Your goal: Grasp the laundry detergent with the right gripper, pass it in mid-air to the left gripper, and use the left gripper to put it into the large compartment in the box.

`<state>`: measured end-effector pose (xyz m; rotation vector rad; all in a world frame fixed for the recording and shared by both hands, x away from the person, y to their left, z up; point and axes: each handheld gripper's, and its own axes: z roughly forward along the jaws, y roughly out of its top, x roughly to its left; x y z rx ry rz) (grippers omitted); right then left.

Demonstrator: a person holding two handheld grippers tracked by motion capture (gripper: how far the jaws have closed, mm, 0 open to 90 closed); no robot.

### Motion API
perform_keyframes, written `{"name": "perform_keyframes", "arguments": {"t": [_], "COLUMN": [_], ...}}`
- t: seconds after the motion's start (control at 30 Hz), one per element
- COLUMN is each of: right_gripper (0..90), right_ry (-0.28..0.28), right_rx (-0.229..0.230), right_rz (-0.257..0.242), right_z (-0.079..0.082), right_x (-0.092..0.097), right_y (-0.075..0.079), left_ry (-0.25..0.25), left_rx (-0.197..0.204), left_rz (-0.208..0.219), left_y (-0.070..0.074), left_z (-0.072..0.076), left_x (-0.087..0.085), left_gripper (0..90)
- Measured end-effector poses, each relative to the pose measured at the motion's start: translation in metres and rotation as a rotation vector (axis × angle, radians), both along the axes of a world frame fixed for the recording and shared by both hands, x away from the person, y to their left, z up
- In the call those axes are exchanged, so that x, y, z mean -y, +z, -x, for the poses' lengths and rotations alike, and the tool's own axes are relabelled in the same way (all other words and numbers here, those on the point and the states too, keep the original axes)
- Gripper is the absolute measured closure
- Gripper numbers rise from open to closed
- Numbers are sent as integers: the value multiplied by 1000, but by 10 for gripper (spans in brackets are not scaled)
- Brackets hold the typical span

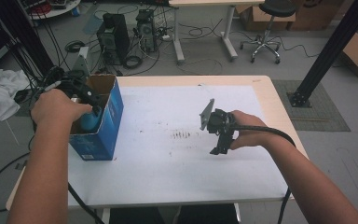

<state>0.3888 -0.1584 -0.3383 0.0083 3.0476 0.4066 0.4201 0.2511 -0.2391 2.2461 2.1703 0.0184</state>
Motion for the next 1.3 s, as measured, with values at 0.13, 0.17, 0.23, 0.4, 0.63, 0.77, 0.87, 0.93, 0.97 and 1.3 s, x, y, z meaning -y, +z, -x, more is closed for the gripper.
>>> {"name": "perform_keyframes", "arguments": {"t": [0.13, 0.17, 0.23, 0.4, 0.63, 0.77, 0.87, 0.93, 0.97, 1.3], "right_gripper": [0, 0, 0, 0, 0, 0, 0, 0, 0, 0], "right_ry": [2, 2, 2, 4, 0, -3, -3, -3, -3, -17], "right_rx": [0, 3, 3, 6, 9, 9, 9, 9, 9, 12], "right_rz": [0, 0, 0, 1, 0, 0, 0, -1, 1, 8], "right_z": [0, 0, 0, 2, 3, 3, 3, 4, 4, 3], "right_x": [0, 0, 0, -1, 1, 1, 1, 2, 2, 6], "right_y": [0, 1, 1, 2, 3, 3, 3, 4, 5, 8], "left_ry": [-4, -9, -12, -32, -84, -126, -149, -172, -185, -327], "left_rx": [8, 9, 8, 17, 31, 41, 48, 58, 59, 82], "left_rz": [-10, -13, -13, -24, -41, -56, -66, -73, -75, -100], "left_y": [5, 8, 9, 15, 27, 34, 38, 41, 43, 57], "left_z": [4, 5, 6, 10, 16, 20, 22, 23, 24, 29], "left_x": [1, 3, 4, 11, 25, 36, 42, 49, 52, 86], "left_gripper": [96, 83, 80, 40, 10, 1, 1, 1, 1, 1]}}
